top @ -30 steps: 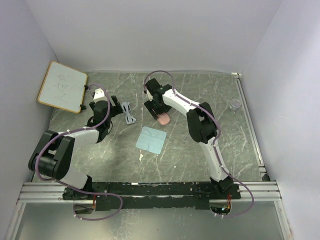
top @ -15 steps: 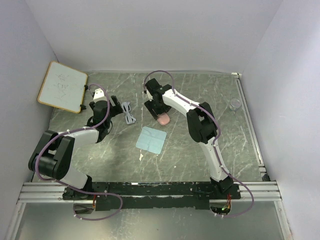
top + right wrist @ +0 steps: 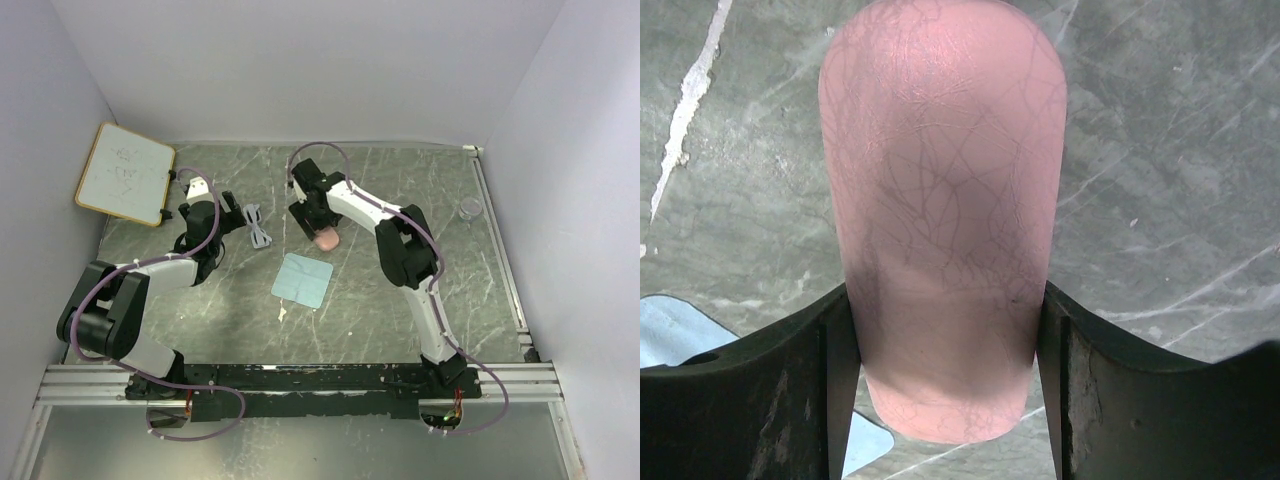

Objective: Organize the sunglasses
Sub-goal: Pick up the sunglasses case from the center of the board.

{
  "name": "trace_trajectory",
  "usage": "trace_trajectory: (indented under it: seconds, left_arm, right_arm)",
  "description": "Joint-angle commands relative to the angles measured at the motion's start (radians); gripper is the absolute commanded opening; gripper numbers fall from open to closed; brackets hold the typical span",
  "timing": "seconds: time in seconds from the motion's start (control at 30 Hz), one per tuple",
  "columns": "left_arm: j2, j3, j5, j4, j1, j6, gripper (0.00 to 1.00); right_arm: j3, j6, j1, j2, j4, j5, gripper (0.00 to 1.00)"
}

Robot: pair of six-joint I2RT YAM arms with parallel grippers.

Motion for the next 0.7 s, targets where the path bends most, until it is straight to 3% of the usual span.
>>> trace_trajectory:
  seconds: [0.0,0.33,0.67]
  left_arm:
    - [-0.016,-0.011,0.018,0.038,0.012,-0.012,0.94]
    - [-0.011,-0.011,0.048,0.042,0.014,-0.016,0.94]
    - [-0.03,-0.032,0.144,0.092,0.026,-0.032,0.93]
  right_arm:
    - [-0.078,-0.012,0.008,-0.105,0.093,0.004,0.0]
    - [-0.286,-0.04,-0.026,-0.39,0.313,-0.148,0.0]
    - [-0.358,-0.056,-0.081,-0.482,0.493,-0.502,0.0]
